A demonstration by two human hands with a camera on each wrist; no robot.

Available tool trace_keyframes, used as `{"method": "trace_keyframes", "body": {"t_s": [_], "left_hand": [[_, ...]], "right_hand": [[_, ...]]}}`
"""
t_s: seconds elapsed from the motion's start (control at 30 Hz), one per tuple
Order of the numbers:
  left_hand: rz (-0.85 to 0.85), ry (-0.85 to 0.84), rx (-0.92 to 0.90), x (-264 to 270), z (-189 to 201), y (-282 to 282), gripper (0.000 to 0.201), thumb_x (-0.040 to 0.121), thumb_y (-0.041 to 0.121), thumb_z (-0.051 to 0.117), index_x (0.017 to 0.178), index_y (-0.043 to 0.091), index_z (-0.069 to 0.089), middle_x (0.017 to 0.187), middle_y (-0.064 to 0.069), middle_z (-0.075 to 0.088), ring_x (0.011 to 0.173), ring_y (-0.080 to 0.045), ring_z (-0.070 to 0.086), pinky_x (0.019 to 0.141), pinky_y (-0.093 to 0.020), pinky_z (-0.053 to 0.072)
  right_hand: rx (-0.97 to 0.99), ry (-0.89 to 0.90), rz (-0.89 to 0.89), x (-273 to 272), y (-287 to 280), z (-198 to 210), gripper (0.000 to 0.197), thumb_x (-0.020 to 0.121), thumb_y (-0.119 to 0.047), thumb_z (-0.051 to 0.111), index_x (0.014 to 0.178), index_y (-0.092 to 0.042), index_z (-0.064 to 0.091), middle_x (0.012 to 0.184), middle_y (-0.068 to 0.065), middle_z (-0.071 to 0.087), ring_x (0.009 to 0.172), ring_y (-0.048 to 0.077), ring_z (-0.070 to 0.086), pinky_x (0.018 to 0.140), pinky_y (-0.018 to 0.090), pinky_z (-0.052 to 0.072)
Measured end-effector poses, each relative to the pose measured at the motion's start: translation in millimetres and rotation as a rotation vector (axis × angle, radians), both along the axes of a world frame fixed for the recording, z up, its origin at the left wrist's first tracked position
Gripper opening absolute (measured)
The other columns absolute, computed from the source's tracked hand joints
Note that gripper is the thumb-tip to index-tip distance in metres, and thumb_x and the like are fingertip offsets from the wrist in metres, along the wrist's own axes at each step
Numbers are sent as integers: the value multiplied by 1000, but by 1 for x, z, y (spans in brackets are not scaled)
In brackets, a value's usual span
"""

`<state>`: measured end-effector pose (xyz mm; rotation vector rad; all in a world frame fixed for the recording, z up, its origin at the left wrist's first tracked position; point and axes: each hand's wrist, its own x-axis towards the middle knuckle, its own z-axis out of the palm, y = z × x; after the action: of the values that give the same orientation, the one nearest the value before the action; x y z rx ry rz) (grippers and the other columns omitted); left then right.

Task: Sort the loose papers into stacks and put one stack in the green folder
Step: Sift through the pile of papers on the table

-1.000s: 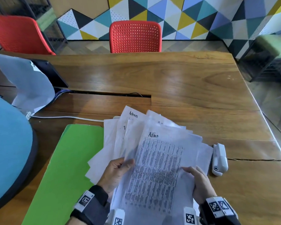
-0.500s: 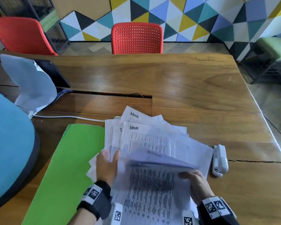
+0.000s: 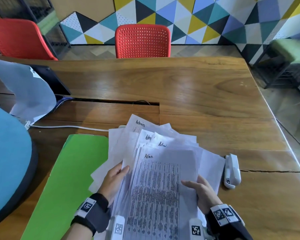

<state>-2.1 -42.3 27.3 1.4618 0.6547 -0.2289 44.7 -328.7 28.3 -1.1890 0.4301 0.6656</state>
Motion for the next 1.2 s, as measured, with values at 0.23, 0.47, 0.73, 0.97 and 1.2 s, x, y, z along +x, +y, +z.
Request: {"method": "trace_keyframes", "body": {"t_s": [0.23,0.47,0.73,0.97,1.2], "left_hand": [[101,100,-246,5,8,1,22,95,15,56,109,8,70,104,-8,77,105,-22,70,100,-42,47],[120,30,-355,7,6,0,43,102,38,37,112,16,73,115,-7,73,106,-22,69,96,-38,46],[236,44,469,18,-18,10,26,83,21,73,98,3,62,100,-11,67,103,-32,64,83,-32,46],[95,179,598,22,-16,5,24,75,-7,53,64,11,41,61,2,36,63,-26,41,73,-42,51],[-208,269,623,16,-19,-10,34,77,3,57,47,17,47,54,2,51,63,-22,50,57,-25,33]], "right_hand": [[-18,52,-22,-1,3,2,48,59,14,72,106,16,62,93,32,72,73,38,71,62,39,60],[79,11,129,-10,0,12,45,48,2,83,91,6,75,94,31,72,75,37,72,66,41,60],[51,62,232,-21,-12,5,26,57,18,68,72,0,80,82,22,75,71,26,75,63,33,60],[42,-12,173,-22,-9,1,54,52,-11,85,103,3,74,110,26,71,104,40,68,85,40,58],[-136,-43,33,-23,-1,-2,32,76,-10,76,106,-1,70,102,15,77,91,25,74,80,33,58]]}}
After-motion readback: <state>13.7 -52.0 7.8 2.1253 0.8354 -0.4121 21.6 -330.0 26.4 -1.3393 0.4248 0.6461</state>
